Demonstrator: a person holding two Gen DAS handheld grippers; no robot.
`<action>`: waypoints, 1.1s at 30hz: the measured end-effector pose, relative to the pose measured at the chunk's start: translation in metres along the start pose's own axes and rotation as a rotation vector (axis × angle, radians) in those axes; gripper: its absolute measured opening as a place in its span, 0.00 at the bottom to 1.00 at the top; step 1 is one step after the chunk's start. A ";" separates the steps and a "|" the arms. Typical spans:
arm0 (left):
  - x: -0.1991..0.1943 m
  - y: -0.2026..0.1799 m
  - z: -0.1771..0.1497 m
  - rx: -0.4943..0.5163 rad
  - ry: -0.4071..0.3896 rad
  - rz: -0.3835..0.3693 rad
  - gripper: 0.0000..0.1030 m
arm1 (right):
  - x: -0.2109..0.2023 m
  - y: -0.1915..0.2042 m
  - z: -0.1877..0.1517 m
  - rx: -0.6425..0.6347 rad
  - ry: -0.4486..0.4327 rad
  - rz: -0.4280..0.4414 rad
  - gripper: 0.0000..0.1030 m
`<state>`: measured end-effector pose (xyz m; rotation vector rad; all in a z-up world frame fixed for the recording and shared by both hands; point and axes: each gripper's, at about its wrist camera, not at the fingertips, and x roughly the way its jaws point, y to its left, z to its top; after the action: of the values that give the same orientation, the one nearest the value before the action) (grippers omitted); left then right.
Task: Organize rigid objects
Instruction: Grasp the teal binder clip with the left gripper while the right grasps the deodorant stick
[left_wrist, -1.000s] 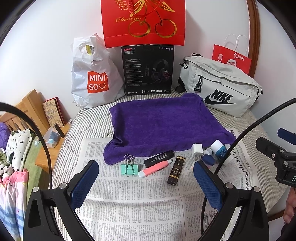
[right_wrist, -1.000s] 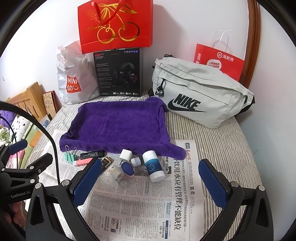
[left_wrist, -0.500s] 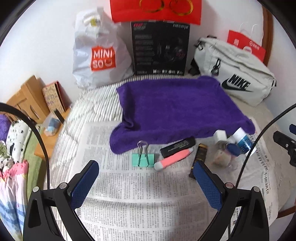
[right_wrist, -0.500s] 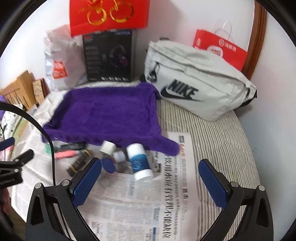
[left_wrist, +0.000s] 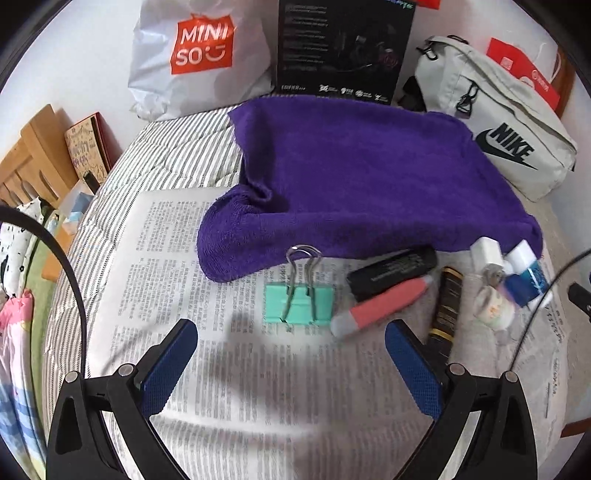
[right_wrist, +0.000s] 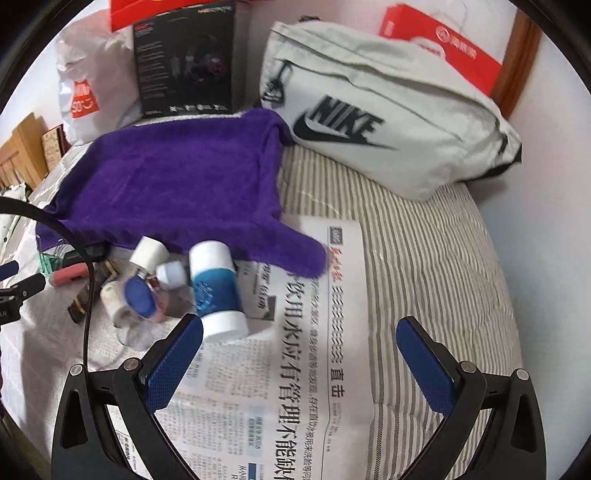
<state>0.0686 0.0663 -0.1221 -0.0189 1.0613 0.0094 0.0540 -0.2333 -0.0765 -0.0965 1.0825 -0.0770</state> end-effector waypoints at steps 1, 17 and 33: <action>0.003 0.001 0.001 -0.002 0.003 0.003 0.99 | 0.001 -0.002 -0.002 0.011 0.007 0.003 1.00; 0.033 0.015 0.017 0.022 0.006 0.001 0.84 | 0.009 -0.013 -0.006 0.018 0.057 -0.012 1.00; 0.028 0.011 0.008 0.064 -0.033 0.001 0.73 | 0.022 -0.014 -0.008 0.018 0.112 -0.040 1.00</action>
<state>0.0895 0.0770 -0.1426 0.0395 1.0281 -0.0236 0.0566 -0.2499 -0.0981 -0.0985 1.1918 -0.1295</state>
